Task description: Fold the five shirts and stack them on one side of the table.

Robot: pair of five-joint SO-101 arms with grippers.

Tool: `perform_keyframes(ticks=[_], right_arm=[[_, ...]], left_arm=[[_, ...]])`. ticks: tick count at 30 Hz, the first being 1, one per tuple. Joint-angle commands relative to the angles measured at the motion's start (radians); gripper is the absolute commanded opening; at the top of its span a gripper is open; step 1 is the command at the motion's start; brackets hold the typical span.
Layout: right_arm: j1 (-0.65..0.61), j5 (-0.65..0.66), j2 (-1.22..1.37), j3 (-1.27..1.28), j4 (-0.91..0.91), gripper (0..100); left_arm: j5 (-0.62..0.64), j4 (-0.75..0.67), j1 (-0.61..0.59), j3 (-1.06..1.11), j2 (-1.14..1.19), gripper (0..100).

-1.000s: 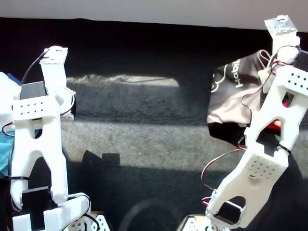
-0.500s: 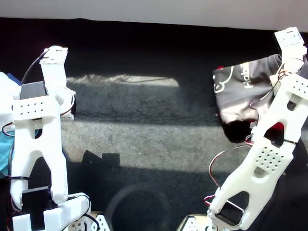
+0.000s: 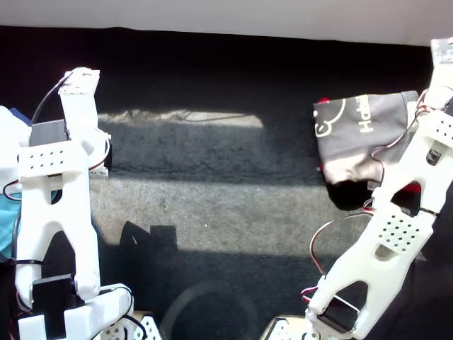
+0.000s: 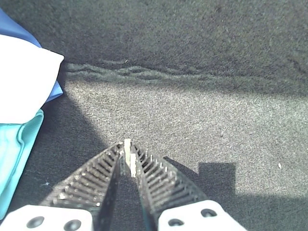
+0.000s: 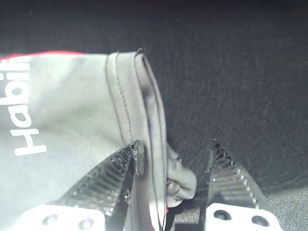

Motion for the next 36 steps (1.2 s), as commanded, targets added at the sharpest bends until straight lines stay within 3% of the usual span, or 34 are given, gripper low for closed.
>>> perform_keyframes(ticks=[1,4,7,8,14,25,36], right_arm=[[-0.010,-0.086,-0.033,-0.154,-0.004,22.1],[-0.027,-0.121,-0.033,-0.245,0.018,19.9],[-0.054,-0.121,-0.025,-0.266,0.030,1.3],[-0.062,-0.121,-0.025,-0.259,0.027,0.4],[-0.110,-0.121,-0.024,-0.094,-0.045,0.6],[-0.061,-0.123,-0.022,0.366,-0.516,0.6],[-0.019,-0.127,-0.033,0.420,-0.526,0.6]], left_arm=[[0.003,-0.011,-0.008,-0.010,-0.021,1],[0.003,-0.011,-0.008,-0.012,-0.021,1],[0.003,-0.012,-0.008,-0.012,-0.022,1],[0.003,-0.012,-0.008,-0.012,-0.022,1],[0.003,-0.012,-0.010,-0.004,-0.025,1],[0.008,-0.005,-0.010,-0.002,-0.024,1],[0.009,-0.003,-0.012,-0.001,-0.027,1]])
